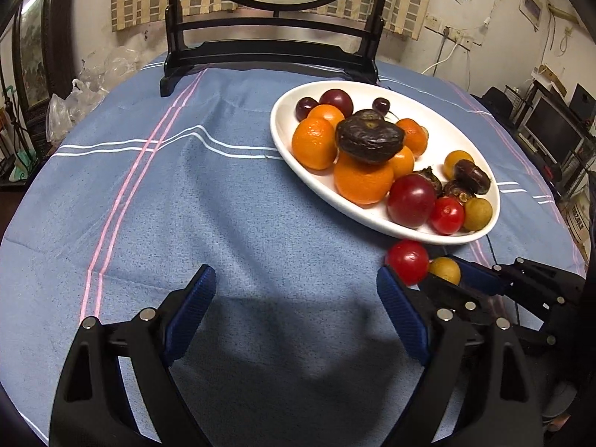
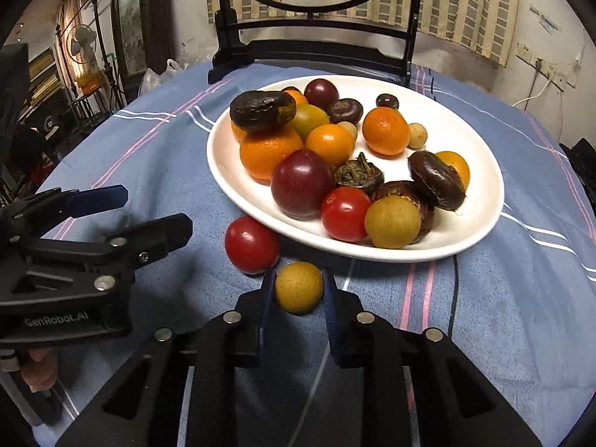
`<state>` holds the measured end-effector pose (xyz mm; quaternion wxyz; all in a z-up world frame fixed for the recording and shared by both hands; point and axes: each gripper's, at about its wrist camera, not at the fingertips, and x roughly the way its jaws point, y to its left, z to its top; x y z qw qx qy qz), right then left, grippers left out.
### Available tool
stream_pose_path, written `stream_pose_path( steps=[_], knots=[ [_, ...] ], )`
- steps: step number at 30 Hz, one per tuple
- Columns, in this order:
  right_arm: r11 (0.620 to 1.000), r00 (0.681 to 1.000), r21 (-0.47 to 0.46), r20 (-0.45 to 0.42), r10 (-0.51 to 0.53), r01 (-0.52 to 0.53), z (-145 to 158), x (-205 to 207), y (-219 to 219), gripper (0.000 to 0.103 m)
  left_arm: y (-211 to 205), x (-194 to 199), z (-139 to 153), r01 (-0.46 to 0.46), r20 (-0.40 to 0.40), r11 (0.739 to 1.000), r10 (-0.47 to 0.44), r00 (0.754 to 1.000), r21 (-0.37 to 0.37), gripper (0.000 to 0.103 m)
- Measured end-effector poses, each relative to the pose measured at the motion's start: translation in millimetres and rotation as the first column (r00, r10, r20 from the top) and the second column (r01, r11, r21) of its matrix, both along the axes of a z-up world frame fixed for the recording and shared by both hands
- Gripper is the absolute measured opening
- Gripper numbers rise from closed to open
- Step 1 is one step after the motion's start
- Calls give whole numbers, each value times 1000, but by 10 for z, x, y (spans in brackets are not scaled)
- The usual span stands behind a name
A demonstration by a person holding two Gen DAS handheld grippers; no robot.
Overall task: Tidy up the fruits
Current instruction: 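Grasp the last small yellow fruit with the right tool while the left tool grasps a red tomato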
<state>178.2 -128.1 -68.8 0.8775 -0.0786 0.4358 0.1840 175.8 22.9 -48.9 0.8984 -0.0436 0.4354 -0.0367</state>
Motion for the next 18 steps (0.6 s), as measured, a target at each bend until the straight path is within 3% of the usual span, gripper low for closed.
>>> stream_pose_path(
  steps=[14, 15, 17, 18],
  knots=[
    [995, 997, 61, -38, -73, 76, 1, -166, -550, 25, -284, -134, 11, 128, 8, 991, -128, 992, -36, 85],
    [995, 997, 66, -39, -74, 76, 2, -171, -554, 25, -316, -124, -1, 138, 0, 990, -139, 990, -35, 84],
    [996, 997, 57, -25, -72, 73, 23, -190, -545, 25, -410, -68, -74, 167, -54, 984, -170, 984, -54, 70],
    [996, 998, 50, -17, -67, 68, 30, -204, -538, 25, -433, -44, -97, 174, -71, 983, -178, 981, -60, 67]
  ],
)
